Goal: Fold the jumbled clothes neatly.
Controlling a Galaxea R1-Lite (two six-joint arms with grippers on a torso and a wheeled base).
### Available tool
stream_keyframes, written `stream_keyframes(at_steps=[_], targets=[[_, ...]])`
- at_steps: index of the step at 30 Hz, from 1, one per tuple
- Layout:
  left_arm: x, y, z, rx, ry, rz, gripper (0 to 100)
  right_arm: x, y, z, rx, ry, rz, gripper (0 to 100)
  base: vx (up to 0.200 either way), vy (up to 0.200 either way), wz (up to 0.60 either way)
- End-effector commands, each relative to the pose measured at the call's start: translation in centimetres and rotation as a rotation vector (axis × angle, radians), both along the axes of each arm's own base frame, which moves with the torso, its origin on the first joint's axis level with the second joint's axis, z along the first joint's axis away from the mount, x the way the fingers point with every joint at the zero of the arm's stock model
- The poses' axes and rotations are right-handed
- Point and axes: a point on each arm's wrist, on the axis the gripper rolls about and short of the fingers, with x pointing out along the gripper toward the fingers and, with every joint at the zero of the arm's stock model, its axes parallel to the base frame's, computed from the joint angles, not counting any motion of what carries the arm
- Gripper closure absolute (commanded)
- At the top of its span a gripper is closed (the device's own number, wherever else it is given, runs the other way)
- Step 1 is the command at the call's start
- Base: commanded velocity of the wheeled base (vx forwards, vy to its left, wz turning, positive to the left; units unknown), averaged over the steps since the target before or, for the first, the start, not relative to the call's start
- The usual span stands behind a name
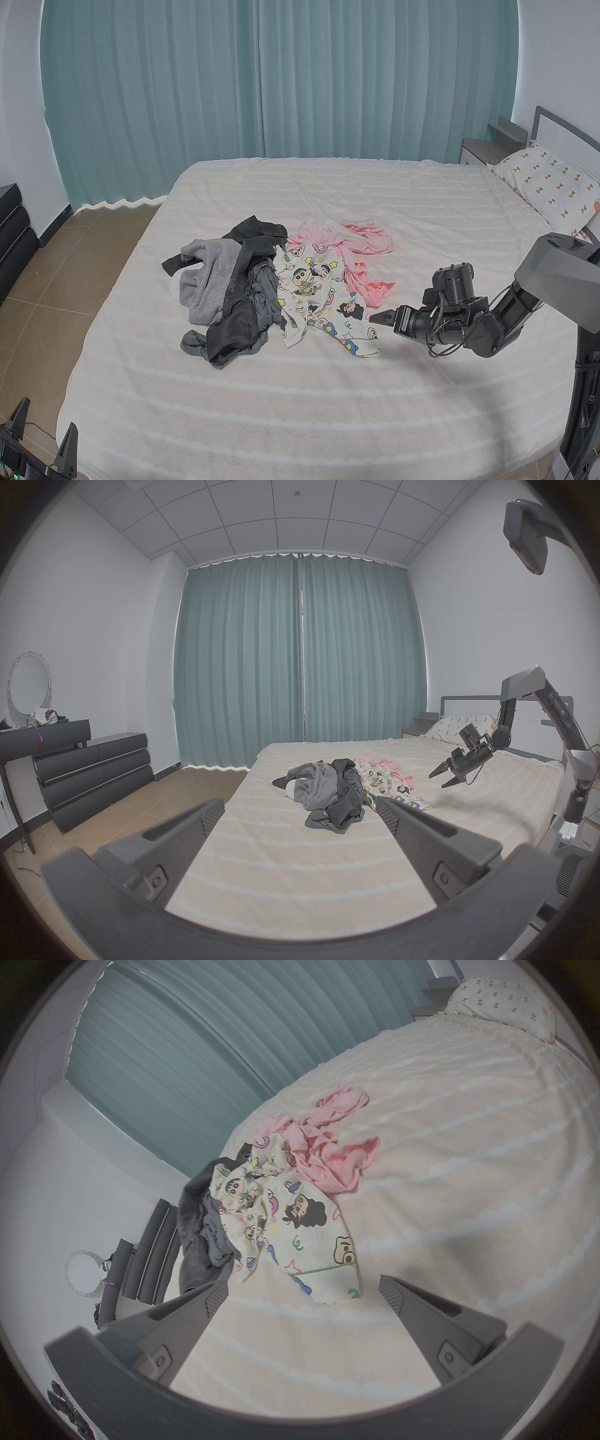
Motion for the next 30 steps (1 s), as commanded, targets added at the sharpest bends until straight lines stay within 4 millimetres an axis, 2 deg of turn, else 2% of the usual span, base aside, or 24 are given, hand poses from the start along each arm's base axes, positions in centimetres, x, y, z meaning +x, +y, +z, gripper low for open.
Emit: stream_keyframes(at_steps=[1,7,11,13,15,28,29,30], targets=[[0.1,0.0,-0.5,0.0,0.011,0.001,0,1.9,1.2,-2.9,-0.041,0.012,-0.02,0,0.0,0.0,0.0],[0.1,0.0,-0.5,0.0,0.011,0.001,0,2.9,2.1,-4.0,-0.057,0.042,-0.012,0,0.0,0.0,0.0],[0.1,0.0,-0.5,0.0,0.011,0.001,0,4.0,3.7,-6.2,-0.08,0.047,-0.004,0,0.0,0.0,0.0],[0.1,0.0,-0.5,0.0,0.011,0.001,0,4.0,3.9,-6.3,-0.081,0.047,-0.003,0,0.0,0.0,0.0],[0.1,0.0,-0.5,0.0,0.011,0.001,0,4.3,4.9,-7.1,-0.094,0.041,0.004,0,0.0,0.0,0.0],[0.1,0.0,-0.5,0.0,0.011,0.001,0,4.9,6.2,-6.7,-0.158,0.038,0.067,0,0.0,0.0,0.0],[0.1,0.0,-0.5,0.0,0.011,0.001,0,5.0,6.4,-6.7,-0.159,0.038,0.068,100,0.0,0.0,0.0],[0.1,0.0,-0.5,0.0,0.011,0.001,0,5.1,6.5,-6.7,-0.159,0.038,0.069,100,0.0,0.0,0.0]])
